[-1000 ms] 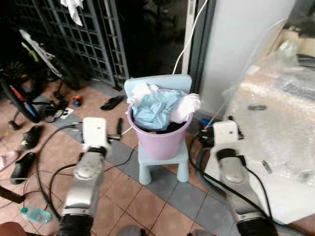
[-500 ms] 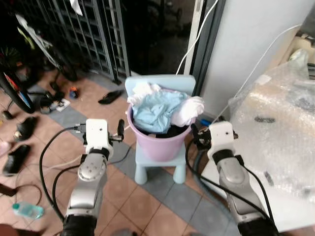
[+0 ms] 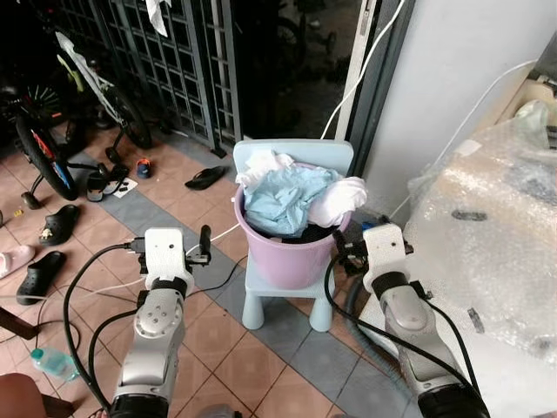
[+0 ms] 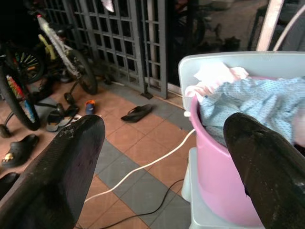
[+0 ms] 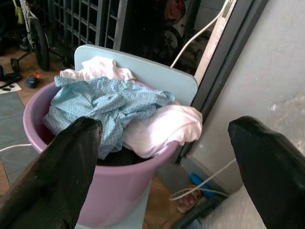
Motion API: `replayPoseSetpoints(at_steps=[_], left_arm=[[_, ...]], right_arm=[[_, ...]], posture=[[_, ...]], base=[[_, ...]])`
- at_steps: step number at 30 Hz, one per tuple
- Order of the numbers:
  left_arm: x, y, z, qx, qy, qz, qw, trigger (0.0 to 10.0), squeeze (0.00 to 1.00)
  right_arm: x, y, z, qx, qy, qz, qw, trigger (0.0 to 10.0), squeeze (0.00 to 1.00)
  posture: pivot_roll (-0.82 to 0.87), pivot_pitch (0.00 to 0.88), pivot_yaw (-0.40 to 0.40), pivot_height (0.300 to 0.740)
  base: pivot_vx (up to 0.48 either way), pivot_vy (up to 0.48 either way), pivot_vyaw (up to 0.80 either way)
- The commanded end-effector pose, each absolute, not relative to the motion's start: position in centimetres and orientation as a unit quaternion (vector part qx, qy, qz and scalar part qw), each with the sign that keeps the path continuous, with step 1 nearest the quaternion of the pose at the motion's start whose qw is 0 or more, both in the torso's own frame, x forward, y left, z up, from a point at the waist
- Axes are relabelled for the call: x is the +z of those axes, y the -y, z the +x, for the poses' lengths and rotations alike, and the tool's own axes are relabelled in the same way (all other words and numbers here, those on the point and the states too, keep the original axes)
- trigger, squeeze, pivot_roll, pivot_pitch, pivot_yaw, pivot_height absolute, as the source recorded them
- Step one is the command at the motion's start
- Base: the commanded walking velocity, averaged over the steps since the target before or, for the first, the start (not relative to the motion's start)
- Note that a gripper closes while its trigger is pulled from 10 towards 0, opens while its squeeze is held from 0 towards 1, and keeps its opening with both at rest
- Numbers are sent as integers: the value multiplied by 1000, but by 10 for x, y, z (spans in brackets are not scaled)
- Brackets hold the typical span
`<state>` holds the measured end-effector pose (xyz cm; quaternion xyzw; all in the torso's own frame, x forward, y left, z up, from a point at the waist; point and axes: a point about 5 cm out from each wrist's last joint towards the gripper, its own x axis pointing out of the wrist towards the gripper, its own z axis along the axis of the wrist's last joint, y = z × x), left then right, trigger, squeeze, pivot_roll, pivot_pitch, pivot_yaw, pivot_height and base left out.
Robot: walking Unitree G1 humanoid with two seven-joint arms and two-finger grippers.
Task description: Clothes washing
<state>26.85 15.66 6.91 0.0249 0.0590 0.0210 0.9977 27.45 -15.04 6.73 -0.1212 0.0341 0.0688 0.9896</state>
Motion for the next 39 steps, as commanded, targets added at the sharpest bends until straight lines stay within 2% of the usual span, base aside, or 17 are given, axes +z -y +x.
replayPoseSetpoints(at_steps=[1,7,14,22,30,39], left_arm=[[68,-156,268,16,-59,28,998,10000,0],[68,-155,263,6,-64,24,998,10000,0],[71,-160,265,13,-62,24,998,10000,0],[73,-159,266,7,-64,24,998,10000,0],[74,-157,260,5,-70,27,997,10000,0],[75,-166,237,28,-84,30,996,10000,0]], right_arm=[[69,151,276,69,-26,-119,990,10000,0],[70,151,276,71,-23,-123,990,10000,0],[73,142,278,103,-16,-131,986,10000,0],[73,144,284,93,-24,-134,986,10000,0],[55,141,289,118,-109,-141,977,10000,0],[40,130,300,159,-192,-148,957,10000,0]], posture=[[-9,0,45,740],[1,0,59,740],[2,0,54,740],[6,0,62,740],[25,0,52,740],[90,69,20,740]], base=[[315,0,0],[319,0,0],[323,0,666],[327,0,0],[328,0,0],[257,0,0]])
